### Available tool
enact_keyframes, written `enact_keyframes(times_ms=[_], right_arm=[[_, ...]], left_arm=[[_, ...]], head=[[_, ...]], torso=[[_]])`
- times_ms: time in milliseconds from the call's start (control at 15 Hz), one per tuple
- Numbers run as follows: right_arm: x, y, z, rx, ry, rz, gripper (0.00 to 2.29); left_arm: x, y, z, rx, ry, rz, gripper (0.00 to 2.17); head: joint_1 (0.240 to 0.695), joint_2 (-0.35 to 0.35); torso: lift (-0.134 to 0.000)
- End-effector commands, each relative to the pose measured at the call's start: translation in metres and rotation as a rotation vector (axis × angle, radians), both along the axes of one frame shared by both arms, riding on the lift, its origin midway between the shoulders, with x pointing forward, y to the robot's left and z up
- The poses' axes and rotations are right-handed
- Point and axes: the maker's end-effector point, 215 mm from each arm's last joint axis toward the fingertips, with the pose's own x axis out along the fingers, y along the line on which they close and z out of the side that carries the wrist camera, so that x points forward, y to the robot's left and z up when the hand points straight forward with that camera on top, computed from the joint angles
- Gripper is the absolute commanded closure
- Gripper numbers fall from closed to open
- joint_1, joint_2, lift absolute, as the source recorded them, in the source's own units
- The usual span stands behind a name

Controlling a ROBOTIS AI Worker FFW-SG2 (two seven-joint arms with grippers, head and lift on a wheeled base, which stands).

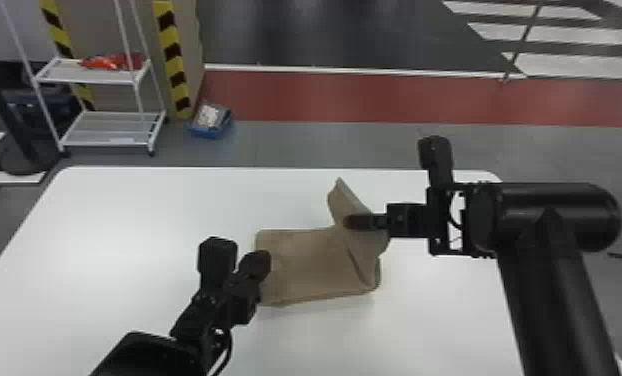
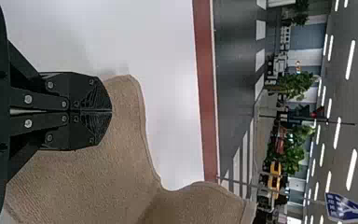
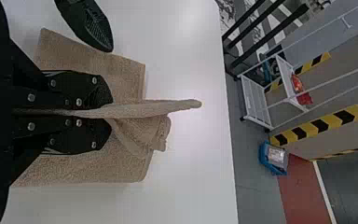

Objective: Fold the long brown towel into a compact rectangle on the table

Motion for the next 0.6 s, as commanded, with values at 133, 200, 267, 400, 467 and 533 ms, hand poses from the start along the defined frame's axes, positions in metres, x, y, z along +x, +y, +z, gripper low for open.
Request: enact_keyframes(times_ms=[133, 200, 267, 400, 467, 533], right_arm=[[0.0, 0.008, -0.001, -0.013, 0.024, 0.007, 1.48], [-0.003, 0.015, -0.005, -0.024, 0.036, 0.011, 1.48], [-0.005, 0.027, -0.007, -0.029, 0.04, 0.027, 1.48], [-0.012, 0.047, -0.014, -0.037, 0.05, 0.059, 1.48], [-0.014, 0.05, -0.021, -0.057, 0.06, 0.061, 1.48], [-0.015, 0.054, -0.024, -0.063, 0.062, 0.071, 1.48]], left_arm=[[-0.017, 0.017, -0.019, 0.023, 0.057, 0.01, 1.66], [-0.021, 0.014, -0.022, 0.015, 0.065, -0.004, 1.66], [-0.022, 0.009, -0.022, 0.01, 0.063, -0.014, 1.66], [-0.023, 0.002, -0.02, 0.009, 0.057, -0.025, 1.66], [-0.023, 0.002, -0.018, 0.001, 0.051, -0.026, 1.66], [-0.023, 0.001, -0.011, -0.01, 0.022, -0.022, 1.66]], head=[[0.695, -0.045], [0.695, -0.04], [0.695, -0.035], [0.695, -0.025], [0.695, -0.019], [0.695, -0.008]], torso=[[-0.057], [-0.057], [-0.057], [-0.057], [-0.057], [-0.057]])
